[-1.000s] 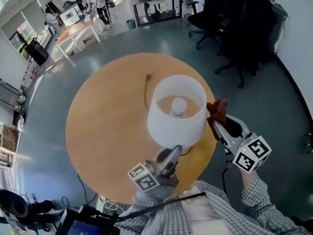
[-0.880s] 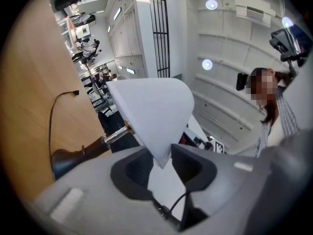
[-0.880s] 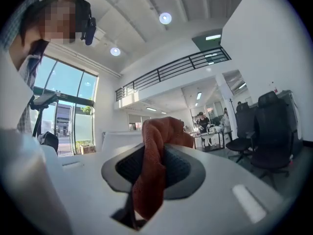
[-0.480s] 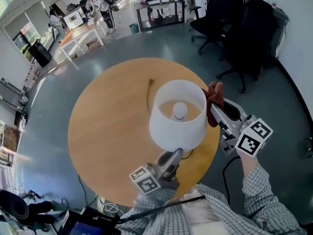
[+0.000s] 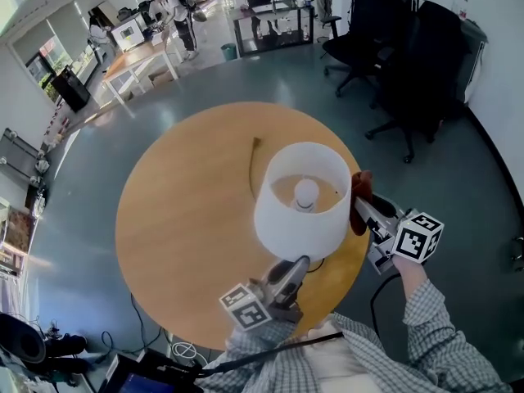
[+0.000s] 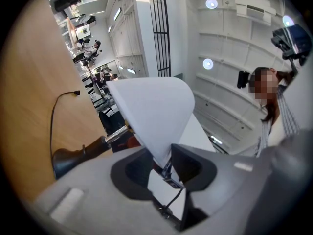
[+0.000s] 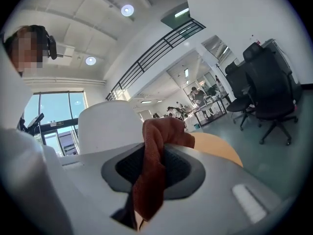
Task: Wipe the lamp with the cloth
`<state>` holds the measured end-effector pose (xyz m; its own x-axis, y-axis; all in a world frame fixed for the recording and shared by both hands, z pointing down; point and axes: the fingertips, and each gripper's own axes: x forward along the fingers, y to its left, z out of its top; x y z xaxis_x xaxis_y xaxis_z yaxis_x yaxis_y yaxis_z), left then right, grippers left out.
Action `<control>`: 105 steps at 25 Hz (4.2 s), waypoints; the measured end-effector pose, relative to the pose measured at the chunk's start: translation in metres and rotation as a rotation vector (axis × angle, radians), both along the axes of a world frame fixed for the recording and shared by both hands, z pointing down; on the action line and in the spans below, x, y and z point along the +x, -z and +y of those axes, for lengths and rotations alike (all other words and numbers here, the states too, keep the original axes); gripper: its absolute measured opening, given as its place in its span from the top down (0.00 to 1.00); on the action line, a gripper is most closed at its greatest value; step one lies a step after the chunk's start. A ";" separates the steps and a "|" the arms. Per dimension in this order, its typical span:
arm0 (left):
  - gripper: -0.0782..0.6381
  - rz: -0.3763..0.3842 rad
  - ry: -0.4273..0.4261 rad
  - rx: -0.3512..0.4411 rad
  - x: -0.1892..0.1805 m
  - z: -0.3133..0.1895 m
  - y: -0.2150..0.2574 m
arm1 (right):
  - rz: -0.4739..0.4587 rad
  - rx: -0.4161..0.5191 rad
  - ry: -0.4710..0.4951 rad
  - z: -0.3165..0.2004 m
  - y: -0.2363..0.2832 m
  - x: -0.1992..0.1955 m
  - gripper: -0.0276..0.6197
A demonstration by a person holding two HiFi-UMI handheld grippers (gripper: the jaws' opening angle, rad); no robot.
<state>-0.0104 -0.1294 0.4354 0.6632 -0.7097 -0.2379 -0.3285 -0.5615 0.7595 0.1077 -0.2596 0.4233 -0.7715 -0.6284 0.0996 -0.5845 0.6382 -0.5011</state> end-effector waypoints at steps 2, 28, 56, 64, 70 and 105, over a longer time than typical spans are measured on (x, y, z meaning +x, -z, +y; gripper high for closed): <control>0.73 -0.001 -0.001 -0.001 0.002 0.001 -0.001 | 0.002 0.012 0.014 -0.007 0.005 0.000 0.80; 0.74 -0.024 -0.004 0.009 0.015 -0.009 -0.009 | 0.313 0.110 0.794 -0.099 0.062 -0.148 0.80; 0.74 0.022 -0.003 0.031 0.010 -0.010 -0.019 | 1.206 0.542 1.686 0.040 0.054 -0.245 0.81; 0.74 -0.007 -0.001 0.005 0.008 -0.006 -0.013 | 1.229 0.900 1.742 0.111 0.067 -0.230 0.81; 0.74 -0.011 -0.011 0.003 0.006 -0.003 -0.015 | 1.170 1.098 1.705 0.161 0.069 -0.204 0.81; 0.75 -0.183 -0.106 -0.037 0.012 0.015 -0.039 | 0.430 0.523 0.649 0.155 0.053 -0.057 0.81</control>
